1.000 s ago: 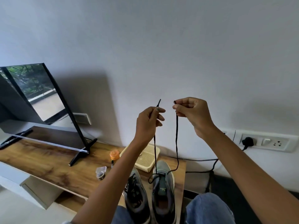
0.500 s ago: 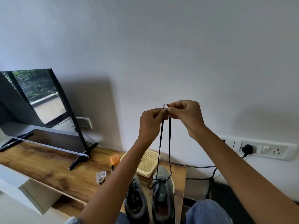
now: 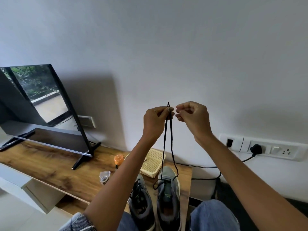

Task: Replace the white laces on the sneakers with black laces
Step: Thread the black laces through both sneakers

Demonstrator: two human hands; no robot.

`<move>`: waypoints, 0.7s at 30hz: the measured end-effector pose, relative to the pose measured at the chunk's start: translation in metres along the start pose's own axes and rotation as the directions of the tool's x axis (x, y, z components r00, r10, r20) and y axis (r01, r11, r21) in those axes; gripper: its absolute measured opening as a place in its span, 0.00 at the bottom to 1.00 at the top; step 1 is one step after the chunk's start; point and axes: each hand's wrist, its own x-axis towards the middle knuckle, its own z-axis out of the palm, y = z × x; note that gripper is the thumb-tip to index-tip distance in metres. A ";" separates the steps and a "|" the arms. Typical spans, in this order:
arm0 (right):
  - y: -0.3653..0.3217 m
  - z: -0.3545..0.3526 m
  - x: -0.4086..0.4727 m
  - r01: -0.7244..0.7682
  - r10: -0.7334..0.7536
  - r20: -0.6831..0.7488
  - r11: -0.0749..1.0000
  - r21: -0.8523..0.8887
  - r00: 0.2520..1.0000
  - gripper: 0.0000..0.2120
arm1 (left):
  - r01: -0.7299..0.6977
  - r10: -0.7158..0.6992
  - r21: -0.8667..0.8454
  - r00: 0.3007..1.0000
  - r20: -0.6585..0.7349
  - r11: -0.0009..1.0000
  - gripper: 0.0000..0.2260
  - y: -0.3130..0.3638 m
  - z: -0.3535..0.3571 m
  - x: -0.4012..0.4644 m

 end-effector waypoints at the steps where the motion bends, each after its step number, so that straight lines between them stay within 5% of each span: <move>1: 0.011 0.002 -0.006 0.058 -0.063 -0.076 0.995 -0.076 0.995 0.10 | 0.003 -0.003 -0.008 1.000 -0.009 1.000 0.07 0.001 0.000 0.002; 4: 0.067 0.013 -0.048 0.122 -0.149 -0.064 0.944 -0.308 0.987 0.10 | 0.013 -0.013 -0.036 1.000 -0.008 0.999 0.08 0.002 -0.002 0.008; 6: 0.112 0.023 -0.083 0.109 -0.039 0.157 0.881 -0.461 0.987 0.09 | 0.010 -0.010 -0.041 1.000 -0.004 0.999 0.08 0.002 -0.003 0.012; 10: 0.188 0.047 -0.130 0.187 0.273 0.509 0.709 -0.680 0.817 0.15 | 0.016 -0.016 -0.041 1.000 0.001 0.999 0.08 0.000 -0.001 0.021; 16: 0.237 0.072 -0.136 0.226 0.517 0.519 0.526 -0.820 0.681 0.27 | -0.026 0.025 -0.051 0.999 -0.031 0.998 0.08 -0.001 -0.003 0.039; 21: 0.254 0.078 -0.143 0.227 0.567 0.495 0.478 -0.849 0.658 0.28 | -0.074 0.059 -0.106 0.989 -0.138 0.992 0.10 0.014 -0.010 0.062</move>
